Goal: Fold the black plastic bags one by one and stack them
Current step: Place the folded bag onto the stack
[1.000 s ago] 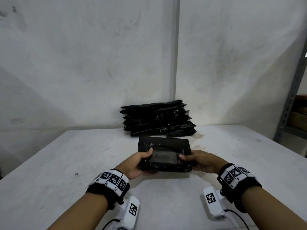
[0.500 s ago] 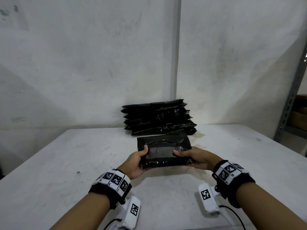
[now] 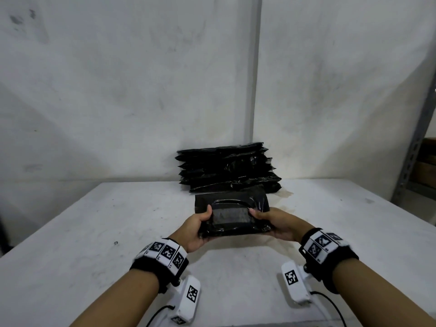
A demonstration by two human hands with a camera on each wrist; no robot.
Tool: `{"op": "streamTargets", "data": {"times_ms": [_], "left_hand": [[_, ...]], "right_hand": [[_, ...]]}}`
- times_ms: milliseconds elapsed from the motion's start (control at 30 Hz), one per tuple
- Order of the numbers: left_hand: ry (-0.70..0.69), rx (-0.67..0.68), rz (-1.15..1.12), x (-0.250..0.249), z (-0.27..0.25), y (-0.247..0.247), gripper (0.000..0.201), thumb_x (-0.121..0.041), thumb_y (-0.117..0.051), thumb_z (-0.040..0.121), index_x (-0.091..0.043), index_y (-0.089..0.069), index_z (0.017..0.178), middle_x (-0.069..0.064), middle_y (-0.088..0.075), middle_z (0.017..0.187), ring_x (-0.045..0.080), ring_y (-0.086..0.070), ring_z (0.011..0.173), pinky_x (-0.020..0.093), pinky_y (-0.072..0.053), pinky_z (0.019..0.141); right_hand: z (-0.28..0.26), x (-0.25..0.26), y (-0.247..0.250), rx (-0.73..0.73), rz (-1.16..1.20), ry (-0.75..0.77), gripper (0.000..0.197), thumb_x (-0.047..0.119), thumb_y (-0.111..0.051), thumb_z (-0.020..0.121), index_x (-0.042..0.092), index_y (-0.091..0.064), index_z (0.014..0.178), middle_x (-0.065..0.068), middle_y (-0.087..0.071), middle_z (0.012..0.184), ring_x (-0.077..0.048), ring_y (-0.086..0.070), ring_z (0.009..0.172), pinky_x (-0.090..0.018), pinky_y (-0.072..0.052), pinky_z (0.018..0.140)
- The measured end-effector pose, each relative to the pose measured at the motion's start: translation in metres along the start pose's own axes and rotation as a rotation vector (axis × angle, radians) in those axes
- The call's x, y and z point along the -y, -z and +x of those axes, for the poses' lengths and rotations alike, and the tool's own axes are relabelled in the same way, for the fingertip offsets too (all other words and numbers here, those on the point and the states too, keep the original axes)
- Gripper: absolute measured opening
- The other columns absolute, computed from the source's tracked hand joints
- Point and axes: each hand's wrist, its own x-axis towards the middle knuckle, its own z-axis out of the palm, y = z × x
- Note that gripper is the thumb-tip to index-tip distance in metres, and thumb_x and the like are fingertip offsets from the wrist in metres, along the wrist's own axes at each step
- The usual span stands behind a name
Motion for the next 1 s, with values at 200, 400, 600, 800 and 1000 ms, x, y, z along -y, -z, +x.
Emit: {"op": "streamTargets", "data": {"times_ms": [200,400,600,800,1000], "left_hand": [[-0.022,-0.008,-0.074,-0.005,0.000,0.004,0.040,-0.035,-0.044,0.099,0.001,-0.062,0.103,0.015,-0.073,0.086,0.028,-0.064,0.088,0.034,-0.060,0.061],[-0.046,0.019,-0.088,-0.015,0.002,0.010,0.039,-0.031,-0.051,0.096,0.004,-0.062,0.110,0.019,-0.072,0.095,0.029,-0.068,0.087,0.040,-0.059,0.073],[-0.113,-0.042,-0.131,-0.028,0.011,0.018,0.034,-0.027,-0.048,0.099,0.003,-0.061,0.105,0.017,-0.071,0.091,0.029,-0.065,0.087,0.037,-0.060,0.061],[-0.185,-0.069,-0.180,-0.049,0.021,0.018,0.031,-0.026,-0.045,0.100,0.002,-0.059,0.099,0.018,-0.068,0.089,0.030,-0.063,0.085,0.039,-0.059,0.056],[-0.186,-0.059,-0.152,-0.068,0.035,0.017,0.037,-0.030,-0.047,0.099,0.001,-0.058,0.116,0.018,-0.066,0.103,0.030,-0.063,0.092,0.040,-0.058,0.070]], "right_hand": [[0.000,0.009,-0.003,0.041,0.117,-0.055,0.034,0.021,-0.057,0.094,-0.003,-0.057,0.118,-0.020,-0.069,0.108,-0.028,-0.071,0.089,-0.036,-0.061,0.067],[0.002,0.017,-0.012,0.031,0.137,-0.066,0.035,0.018,-0.054,0.096,-0.007,-0.054,0.121,-0.021,-0.068,0.106,-0.030,-0.070,0.089,-0.037,-0.060,0.064],[0.007,0.028,-0.026,0.027,0.296,-0.038,0.040,0.034,-0.045,0.101,-0.001,-0.055,0.117,-0.023,-0.069,0.104,-0.037,-0.063,0.100,-0.046,-0.060,0.072],[0.025,0.043,-0.042,-0.330,-0.068,0.140,0.068,0.047,-0.066,0.086,0.020,-0.032,0.138,-0.013,-0.045,0.136,-0.029,-0.053,0.111,-0.042,-0.046,0.090],[0.057,0.050,-0.064,-0.151,0.215,0.014,0.089,0.027,-0.083,0.071,0.012,-0.035,0.145,-0.017,-0.049,0.137,-0.036,-0.057,0.108,-0.044,-0.058,0.070]]}}
